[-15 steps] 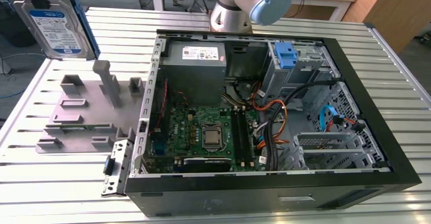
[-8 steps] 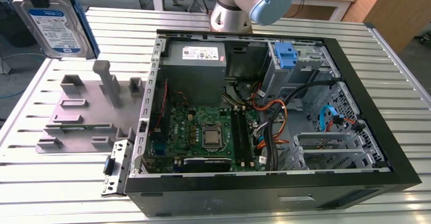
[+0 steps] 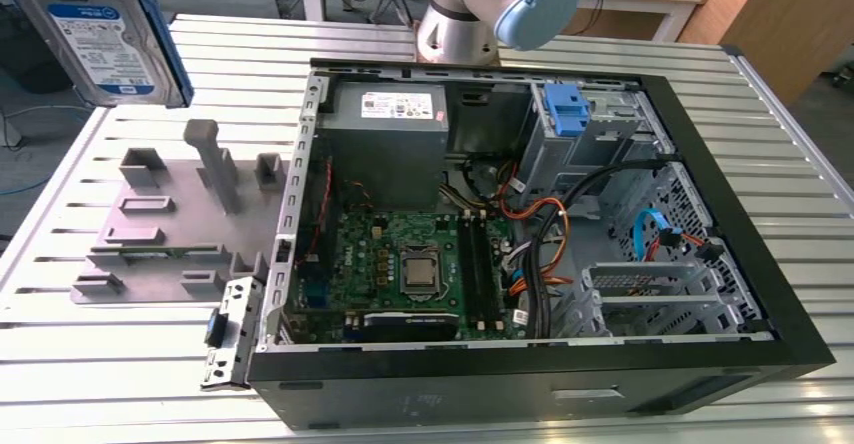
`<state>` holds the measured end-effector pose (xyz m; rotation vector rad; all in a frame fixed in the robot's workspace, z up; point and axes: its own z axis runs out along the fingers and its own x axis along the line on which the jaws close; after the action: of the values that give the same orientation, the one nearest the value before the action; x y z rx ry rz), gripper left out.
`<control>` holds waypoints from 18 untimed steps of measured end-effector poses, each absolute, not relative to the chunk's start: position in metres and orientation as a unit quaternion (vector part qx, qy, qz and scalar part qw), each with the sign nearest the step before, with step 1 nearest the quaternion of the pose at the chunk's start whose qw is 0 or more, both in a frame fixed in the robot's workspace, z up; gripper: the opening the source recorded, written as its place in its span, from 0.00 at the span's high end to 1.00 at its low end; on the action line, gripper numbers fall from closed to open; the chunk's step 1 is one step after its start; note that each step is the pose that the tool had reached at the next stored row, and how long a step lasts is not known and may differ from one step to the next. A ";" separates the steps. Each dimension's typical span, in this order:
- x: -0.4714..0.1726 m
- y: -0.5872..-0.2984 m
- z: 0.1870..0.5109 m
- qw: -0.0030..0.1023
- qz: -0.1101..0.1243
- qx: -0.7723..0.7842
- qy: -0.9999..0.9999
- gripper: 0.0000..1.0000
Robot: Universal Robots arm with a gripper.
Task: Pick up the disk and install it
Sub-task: 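Pick up the disk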
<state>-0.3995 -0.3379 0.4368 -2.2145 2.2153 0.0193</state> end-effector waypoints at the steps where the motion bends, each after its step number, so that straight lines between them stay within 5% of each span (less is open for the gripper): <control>1: -0.399 -0.338 0.439 0.005 0.006 -0.707 0.707 0.65; 18: -0.399 -0.338 0.468 0.005 0.006 -0.707 0.707 0.65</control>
<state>-0.3995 -0.3379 0.4682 -2.2145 2.2152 0.0191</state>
